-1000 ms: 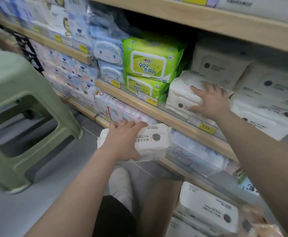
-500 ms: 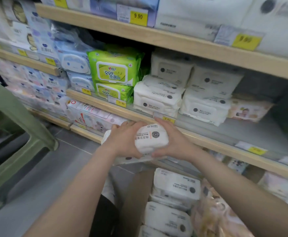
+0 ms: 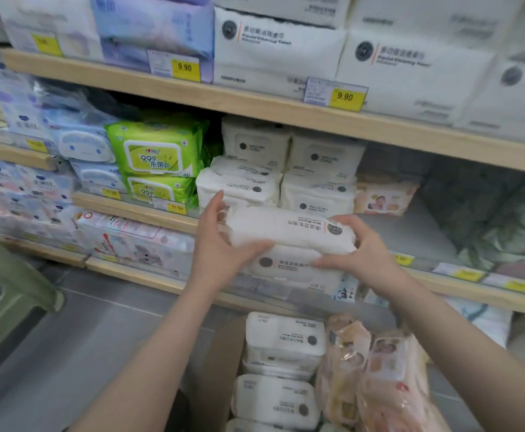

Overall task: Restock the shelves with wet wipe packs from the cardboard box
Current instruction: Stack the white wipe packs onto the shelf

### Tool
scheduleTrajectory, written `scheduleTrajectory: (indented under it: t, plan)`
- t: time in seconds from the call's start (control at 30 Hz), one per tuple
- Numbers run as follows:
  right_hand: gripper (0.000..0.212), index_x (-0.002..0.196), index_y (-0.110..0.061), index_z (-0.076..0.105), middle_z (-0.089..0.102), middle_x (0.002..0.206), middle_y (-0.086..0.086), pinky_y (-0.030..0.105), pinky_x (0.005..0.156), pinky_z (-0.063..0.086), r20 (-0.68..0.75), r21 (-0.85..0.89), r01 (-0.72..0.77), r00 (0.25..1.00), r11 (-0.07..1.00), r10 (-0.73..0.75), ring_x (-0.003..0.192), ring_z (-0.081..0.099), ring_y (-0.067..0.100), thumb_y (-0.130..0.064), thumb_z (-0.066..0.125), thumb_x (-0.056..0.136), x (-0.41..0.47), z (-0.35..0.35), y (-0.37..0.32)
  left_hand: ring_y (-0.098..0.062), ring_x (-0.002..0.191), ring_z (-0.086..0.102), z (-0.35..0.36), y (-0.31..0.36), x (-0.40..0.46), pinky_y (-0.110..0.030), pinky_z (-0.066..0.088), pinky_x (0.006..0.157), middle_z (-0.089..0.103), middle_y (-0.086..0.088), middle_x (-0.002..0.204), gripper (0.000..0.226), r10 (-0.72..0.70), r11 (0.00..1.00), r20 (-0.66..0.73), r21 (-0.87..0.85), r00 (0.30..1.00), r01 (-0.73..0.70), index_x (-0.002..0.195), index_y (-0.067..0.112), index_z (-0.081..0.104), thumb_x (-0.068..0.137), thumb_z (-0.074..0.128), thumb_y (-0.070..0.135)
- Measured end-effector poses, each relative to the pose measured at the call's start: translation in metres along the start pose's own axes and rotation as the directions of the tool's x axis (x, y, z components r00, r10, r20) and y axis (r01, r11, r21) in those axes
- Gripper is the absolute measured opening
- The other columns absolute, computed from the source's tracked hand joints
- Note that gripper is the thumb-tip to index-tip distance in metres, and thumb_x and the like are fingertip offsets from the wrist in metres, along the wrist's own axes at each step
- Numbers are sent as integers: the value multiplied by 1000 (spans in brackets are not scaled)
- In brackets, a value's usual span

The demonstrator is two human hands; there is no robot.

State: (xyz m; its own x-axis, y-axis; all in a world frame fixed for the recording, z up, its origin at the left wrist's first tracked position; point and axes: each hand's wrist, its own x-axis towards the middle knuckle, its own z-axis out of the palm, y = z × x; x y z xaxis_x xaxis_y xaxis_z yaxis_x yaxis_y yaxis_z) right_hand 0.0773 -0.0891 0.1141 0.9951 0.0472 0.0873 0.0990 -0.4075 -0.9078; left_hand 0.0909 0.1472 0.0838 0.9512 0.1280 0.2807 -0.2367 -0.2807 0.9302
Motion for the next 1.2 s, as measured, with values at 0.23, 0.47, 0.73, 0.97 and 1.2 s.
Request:
scheduleTrajectory:
  t: [0.23, 0.47, 0.73, 0.97, 1.2]
  plan:
    - [61, 121, -33, 51, 50, 121, -16, -1, 72, 39, 116, -99, -105, 986, 990, 116, 107, 50, 5, -25, 83, 69, -13, -12, -3, -11, 94, 64, 18, -2, -6, -25, 50, 78, 67, 9, 101, 40, -233, 892, 126, -368, 964, 263, 100, 31, 59, 67, 82, 30]
    - [103, 145, -47, 17, 33, 149, -12, 32, 108, 33, 322, -629, 167, 945, 759, 58, 133, 36, 12, -57, 78, 62, -3, 10, -10, 5, 73, 63, 31, -3, -12, -12, 47, 62, 69, 10, 88, 39, -169, 950, 121, -244, 978, 194, 98, 21, 63, 65, 84, 20]
    - [103, 140, -56, 18, 47, 134, -17, 36, 99, 41, 285, -679, 253, 956, 689, -70, 118, 47, 9, -67, 75, 55, 18, -6, 19, 13, 89, 57, 38, -9, 5, -9, 43, 73, 62, 19, 102, 27, -22, 992, 317, -110, 948, 60, 100, 42, 54, 78, 70, 40]
    - [96, 144, -50, 17, 46, 135, -7, 34, 89, 29, 267, -910, 314, 944, 271, -196, 118, 45, 19, -71, 66, 64, 76, -39, 17, -27, 108, 52, 34, -34, 110, -43, 42, 89, 59, -4, 115, 58, 411, 476, 312, 728, 857, -493, 124, 16, 53, 87, 29, 53]
    - [93, 145, -47, 18, 42, 140, 1, 41, 95, 33, 181, -957, 229, 952, 179, -248, 122, 43, 26, -66, 66, 68, 139, -37, 38, -35, 143, 7, 68, -91, 148, -58, 4, 113, 11, -6, 157, 63, 144, 342, 424, 826, 894, -447, 148, 33, 12, 92, 39, 47]
